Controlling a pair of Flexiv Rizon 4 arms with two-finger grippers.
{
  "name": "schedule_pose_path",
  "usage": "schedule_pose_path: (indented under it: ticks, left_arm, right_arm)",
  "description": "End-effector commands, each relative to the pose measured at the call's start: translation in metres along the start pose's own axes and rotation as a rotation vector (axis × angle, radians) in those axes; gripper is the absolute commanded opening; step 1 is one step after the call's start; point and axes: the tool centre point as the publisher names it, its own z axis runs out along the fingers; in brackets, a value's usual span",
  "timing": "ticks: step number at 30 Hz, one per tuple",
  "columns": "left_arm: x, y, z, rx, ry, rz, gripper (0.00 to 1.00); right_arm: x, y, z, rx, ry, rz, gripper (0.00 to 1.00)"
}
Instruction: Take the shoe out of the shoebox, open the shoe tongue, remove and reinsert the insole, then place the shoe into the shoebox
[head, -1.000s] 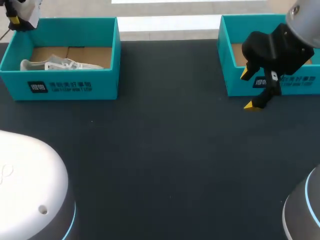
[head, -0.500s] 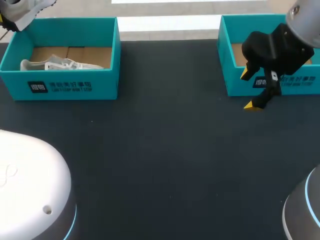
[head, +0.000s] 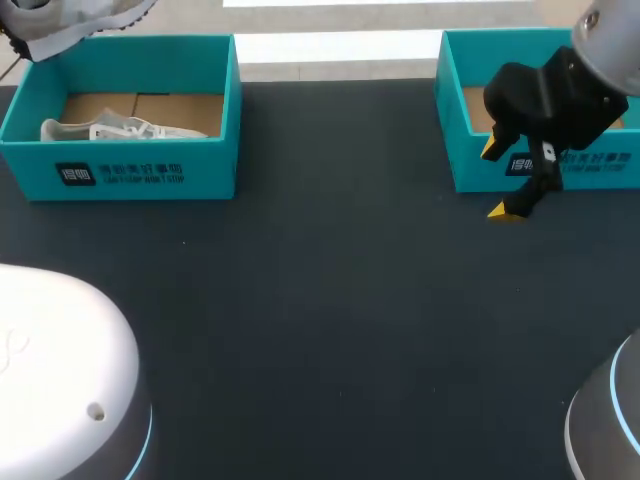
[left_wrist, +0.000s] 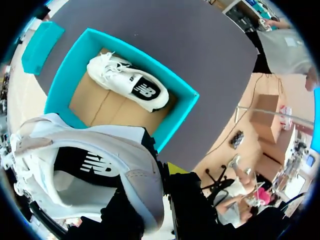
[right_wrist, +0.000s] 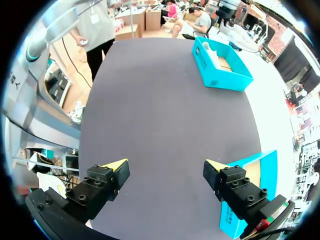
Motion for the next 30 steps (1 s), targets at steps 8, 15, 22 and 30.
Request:
schedule_pose_path:
  ticks: [8,15,22,30]
  left_arm:
    - [0.007,-0.010,0.000,-0.200,-0.131,0.666,0.00]
    - [0.003,-0.010,-0.004,-0.205,-0.112,0.628,0.00]
    - [0.000,-0.012,0.002,-0.186,-0.080,0.590,0.00]
    - [-0.006,-0.010,0.013,-0.167,-0.049,0.536,0.00]
  right_arm:
    - [-0.002,0.001,0.001,0.004,0.002,0.002,1.00]
    - [-0.002,0.001,0.001,0.004,0.002,0.002,1.00]
    - [-0.002,0.001,0.001,0.004,0.002,0.002,1.00]
    - [-0.002,0.001,0.001,0.004,0.002,0.002,1.00]
